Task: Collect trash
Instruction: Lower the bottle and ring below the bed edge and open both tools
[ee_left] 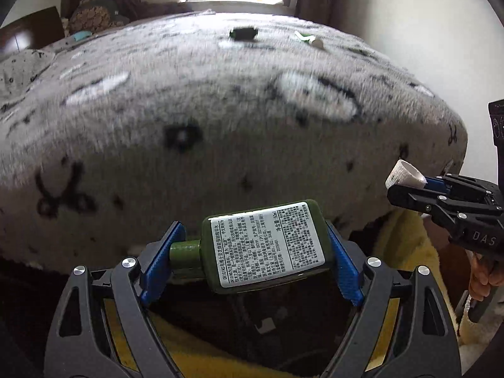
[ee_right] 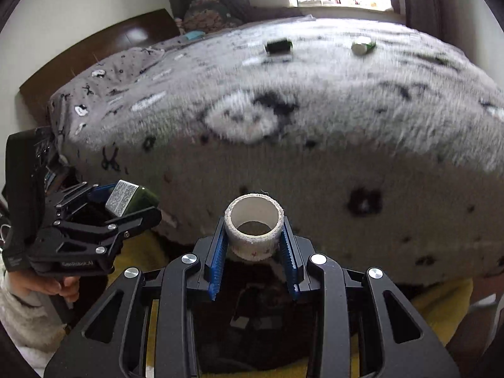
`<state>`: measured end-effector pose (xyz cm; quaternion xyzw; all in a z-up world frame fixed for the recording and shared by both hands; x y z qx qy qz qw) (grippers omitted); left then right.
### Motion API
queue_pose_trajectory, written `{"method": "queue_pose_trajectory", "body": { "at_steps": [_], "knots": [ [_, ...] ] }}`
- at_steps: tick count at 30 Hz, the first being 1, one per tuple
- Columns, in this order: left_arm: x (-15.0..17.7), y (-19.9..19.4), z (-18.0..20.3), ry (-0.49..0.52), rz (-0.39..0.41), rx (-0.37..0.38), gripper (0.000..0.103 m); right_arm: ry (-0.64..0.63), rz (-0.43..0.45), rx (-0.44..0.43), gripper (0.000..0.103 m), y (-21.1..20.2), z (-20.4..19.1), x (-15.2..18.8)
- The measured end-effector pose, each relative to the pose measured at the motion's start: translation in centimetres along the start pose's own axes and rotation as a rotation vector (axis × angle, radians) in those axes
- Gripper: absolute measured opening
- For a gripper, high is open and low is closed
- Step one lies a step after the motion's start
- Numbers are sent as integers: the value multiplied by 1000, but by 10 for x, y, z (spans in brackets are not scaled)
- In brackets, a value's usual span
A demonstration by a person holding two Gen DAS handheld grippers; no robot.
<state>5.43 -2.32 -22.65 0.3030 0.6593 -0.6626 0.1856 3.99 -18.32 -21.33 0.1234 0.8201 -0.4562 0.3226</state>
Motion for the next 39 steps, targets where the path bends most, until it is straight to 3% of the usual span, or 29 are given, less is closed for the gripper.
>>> {"method": "queue_pose_trajectory", "body": {
  "at_steps": [14, 24, 34, 37, 39],
  "knots": [
    [78, 59, 6, 13, -177, -32, 82, 37, -167, 50, 33, 58, 9, 58],
    [109, 94, 20, 25, -308, 17, 82, 99, -276, 52, 33, 85, 20, 85],
    [121, 105, 28, 41, -352, 32, 84, 113, -292, 53, 34, 91, 21, 90],
    [121, 104, 27, 36, -338, 26, 91, 123, -284, 64, 47, 89, 24, 88],
    [118, 101, 26, 36, -332, 24, 94, 127, -277, 70, 49, 87, 25, 87]
  ]
}}
Point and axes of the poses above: each gripper's, at about its wrist camera, not at the fingertips, and y roughly the way its jaws point, z to its right, x to its underside, the point moved 7 cm from there along y, roughly the way its jaws point, and after that the axes turned 11 degrees about -x, right-handed, at the moved point
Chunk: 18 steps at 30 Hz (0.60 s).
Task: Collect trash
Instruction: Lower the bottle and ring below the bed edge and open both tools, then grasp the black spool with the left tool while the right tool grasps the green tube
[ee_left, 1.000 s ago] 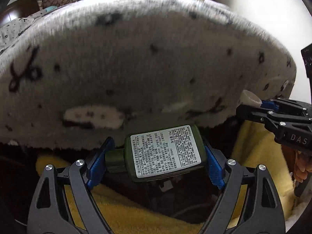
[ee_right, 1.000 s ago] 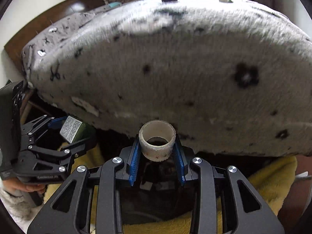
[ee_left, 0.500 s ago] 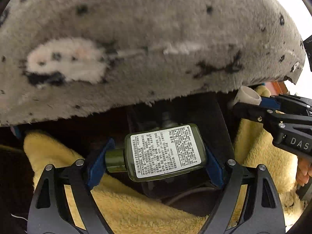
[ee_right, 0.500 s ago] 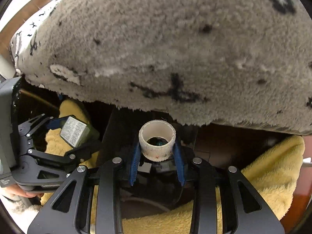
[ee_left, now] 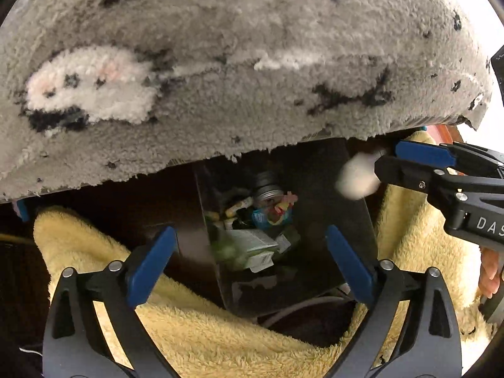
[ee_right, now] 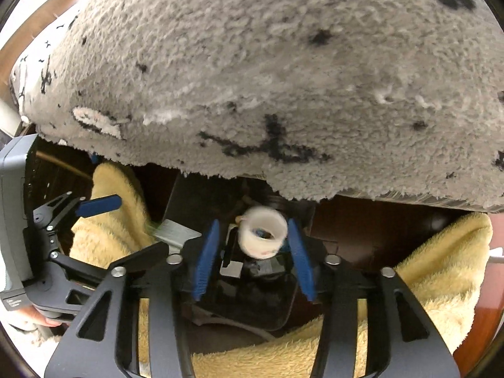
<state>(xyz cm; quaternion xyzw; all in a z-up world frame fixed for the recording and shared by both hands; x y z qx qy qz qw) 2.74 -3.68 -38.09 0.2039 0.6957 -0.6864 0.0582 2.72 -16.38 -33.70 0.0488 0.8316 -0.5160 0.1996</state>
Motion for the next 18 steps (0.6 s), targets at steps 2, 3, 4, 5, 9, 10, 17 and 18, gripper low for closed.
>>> {"method": "queue_pose_trajectory", "body": {
  "at_steps": [2, 3, 4, 5, 9, 10, 17, 18],
  "knots": [
    [-1, -8, -9, 0, 9, -4, 95, 4, 6, 4, 54, -3, 2, -1],
    [-1, -11, -10, 1, 14, -5, 95, 9, 14, 10, 61, -6, 4, -2],
    [-3, -14, -13, 0, 19, -7, 95, 13, 19, 13, 69, -8, 5, -3],
    [-4, -17, -15, -1, 25, -10, 95, 19, 28, 17, 72, -11, 7, -4],
    [-10, -33, -19, -11, 49, -18, 95, 45, 66, 30, 92, -23, 14, -10],
    [-13, -39, -20, -14, 55, -19, 95, 49, 73, 30, 94, -25, 15, -11],
    [-34, -87, -29, -28, 144, -28, 95, 32, 150, 50, 96, -62, 18, -32],
    [-42, -96, -27, -24, 165, -37, 95, 11, 178, 61, 96, -76, 17, -41]
  ]
}}
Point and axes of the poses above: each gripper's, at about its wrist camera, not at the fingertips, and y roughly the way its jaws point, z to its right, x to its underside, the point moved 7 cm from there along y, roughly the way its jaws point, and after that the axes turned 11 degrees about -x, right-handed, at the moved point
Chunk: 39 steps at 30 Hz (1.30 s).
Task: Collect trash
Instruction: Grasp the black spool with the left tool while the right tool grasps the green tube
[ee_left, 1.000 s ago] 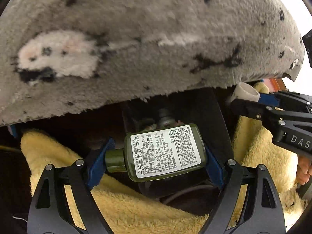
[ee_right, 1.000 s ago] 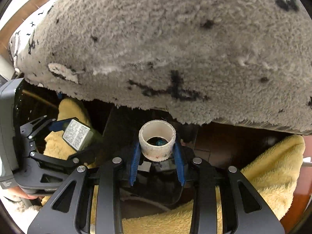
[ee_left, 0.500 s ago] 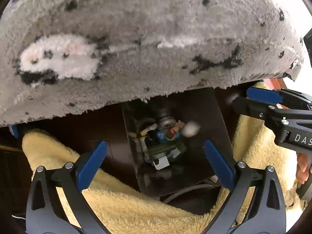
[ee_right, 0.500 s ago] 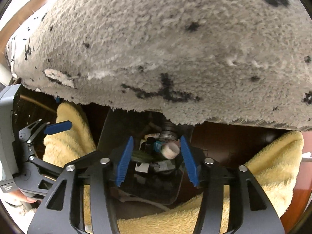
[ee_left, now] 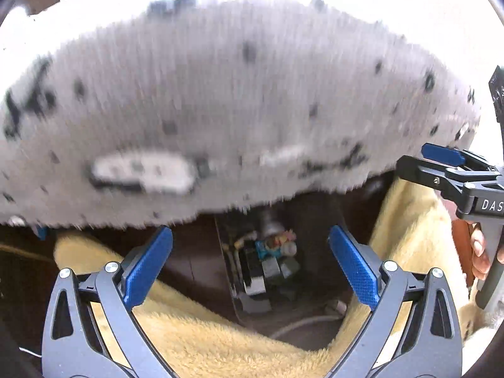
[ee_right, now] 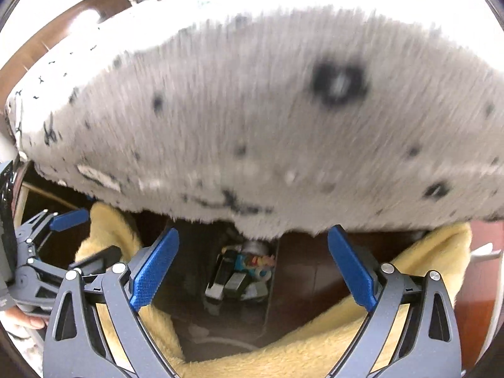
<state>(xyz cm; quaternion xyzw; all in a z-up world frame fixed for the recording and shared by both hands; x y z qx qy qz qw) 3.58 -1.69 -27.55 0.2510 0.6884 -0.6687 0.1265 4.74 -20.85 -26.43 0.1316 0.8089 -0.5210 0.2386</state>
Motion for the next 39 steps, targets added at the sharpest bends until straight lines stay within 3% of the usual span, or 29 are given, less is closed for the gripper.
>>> {"method": "queue_pose_trajectory", "body": {
  "at_steps": [6, 11, 18, 23, 26, 30, 34, 39],
  "knots": [
    [-69, -45, 2, 28, 147, -4, 95, -72, 145, 61, 99, -52, 6, -60],
    [-133, -59, 1, 30, 235, -43, 95, -57, 247, 145, 99, -74, 35, -125],
    [-205, -34, 3, 30, 262, -85, 95, -23, 299, 214, 99, -61, 64, -209],
    [-247, -13, 4, 23, 275, -54, 95, 15, 272, 188, 99, -35, 81, -251],
    [-269, 2, 3, 15, 278, -72, 95, 25, 254, 187, 98, -16, 90, -273],
    [-293, 20, -1, 6, 278, -97, 95, 11, 229, 227, 83, 10, 100, -303],
    [-314, 36, -4, -23, 269, -93, 95, 89, 191, 197, 68, 36, 114, -325],
    [-338, 57, -3, -48, 241, -82, 95, 142, 172, 220, 57, 55, 126, -339]
  ]
}}
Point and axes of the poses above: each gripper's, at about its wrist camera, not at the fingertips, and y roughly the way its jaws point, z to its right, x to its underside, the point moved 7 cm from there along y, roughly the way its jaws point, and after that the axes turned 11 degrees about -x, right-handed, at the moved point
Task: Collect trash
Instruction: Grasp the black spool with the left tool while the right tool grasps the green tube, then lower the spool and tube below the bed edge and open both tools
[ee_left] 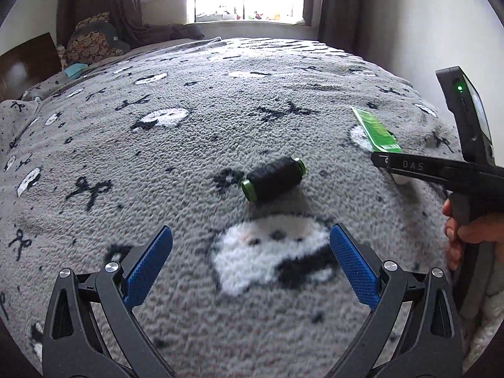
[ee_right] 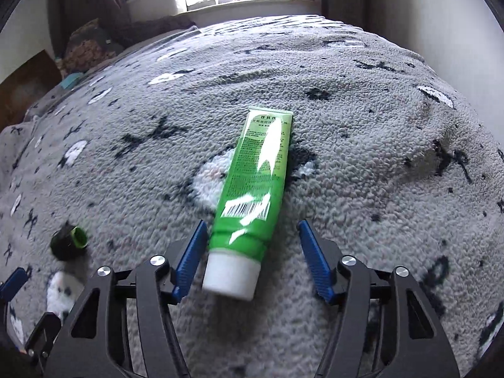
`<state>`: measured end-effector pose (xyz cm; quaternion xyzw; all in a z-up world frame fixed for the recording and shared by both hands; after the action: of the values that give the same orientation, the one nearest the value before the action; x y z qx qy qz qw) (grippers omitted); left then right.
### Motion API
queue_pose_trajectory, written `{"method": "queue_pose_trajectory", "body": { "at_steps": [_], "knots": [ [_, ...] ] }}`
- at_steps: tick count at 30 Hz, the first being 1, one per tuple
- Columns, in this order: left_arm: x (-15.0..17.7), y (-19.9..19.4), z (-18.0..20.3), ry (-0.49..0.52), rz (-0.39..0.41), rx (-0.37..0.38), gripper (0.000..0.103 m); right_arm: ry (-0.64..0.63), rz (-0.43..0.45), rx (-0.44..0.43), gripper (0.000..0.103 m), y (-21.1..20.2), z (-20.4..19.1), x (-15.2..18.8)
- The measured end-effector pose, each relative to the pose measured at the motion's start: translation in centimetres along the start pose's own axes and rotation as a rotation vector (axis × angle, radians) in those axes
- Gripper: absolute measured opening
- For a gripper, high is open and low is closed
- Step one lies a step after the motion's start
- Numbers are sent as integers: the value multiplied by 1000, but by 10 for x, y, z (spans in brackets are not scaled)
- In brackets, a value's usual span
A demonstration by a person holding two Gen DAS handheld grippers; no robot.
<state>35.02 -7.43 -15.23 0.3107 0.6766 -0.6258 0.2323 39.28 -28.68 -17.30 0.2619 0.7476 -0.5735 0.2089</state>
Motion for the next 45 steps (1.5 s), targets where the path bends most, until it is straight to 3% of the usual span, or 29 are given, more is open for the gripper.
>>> {"method": "queue_pose_trajectory", "body": {
  "at_steps": [2, 3, 14, 18, 20, 23, 31, 40, 45],
  "knots": [
    [-6, 11, 3, -14, -18, 7, 95, -19, 2, 15, 42, 2, -2, -2],
    [-10, 16, 3, -25, -25, 11, 95, -33, 8, 11, 39, 0, -5, -2],
    [-32, 57, 19, -29, -97, 11, 93, -76, -22, -79, 38, -21, 0, 17],
    [-32, 59, 26, 1, -108, 16, 72, -96, -16, -117, 38, -37, -2, 33],
    [-32, 54, 30, 14, -102, 31, 52, -111, -13, -122, 38, -43, -4, 40],
    [-28, 45, 32, 26, -107, 42, 52, -135, -7, -138, 38, -55, -10, 50],
    [2, -1, 35, 30, -97, 98, 52, -199, 41, -165, 38, -98, -32, 75],
    [52, -106, 13, 78, 60, 98, 52, -266, 118, -226, 38, -166, -57, 112],
    [94, -149, 1, 87, 90, 110, 52, -290, 134, -282, 38, -194, -68, 155]
  ]
}}
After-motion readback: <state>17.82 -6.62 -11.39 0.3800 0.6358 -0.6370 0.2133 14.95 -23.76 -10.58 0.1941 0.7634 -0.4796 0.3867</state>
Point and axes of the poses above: each gripper's, at about its wrist camera, not at the fingertips, and y roughly the way its jaws point, z to its right, x to its underside, the point moved 7 cm from there along y, roughly the way its jaws point, and after that the axes turned 11 degrees about -x, right-handed, at the moved point
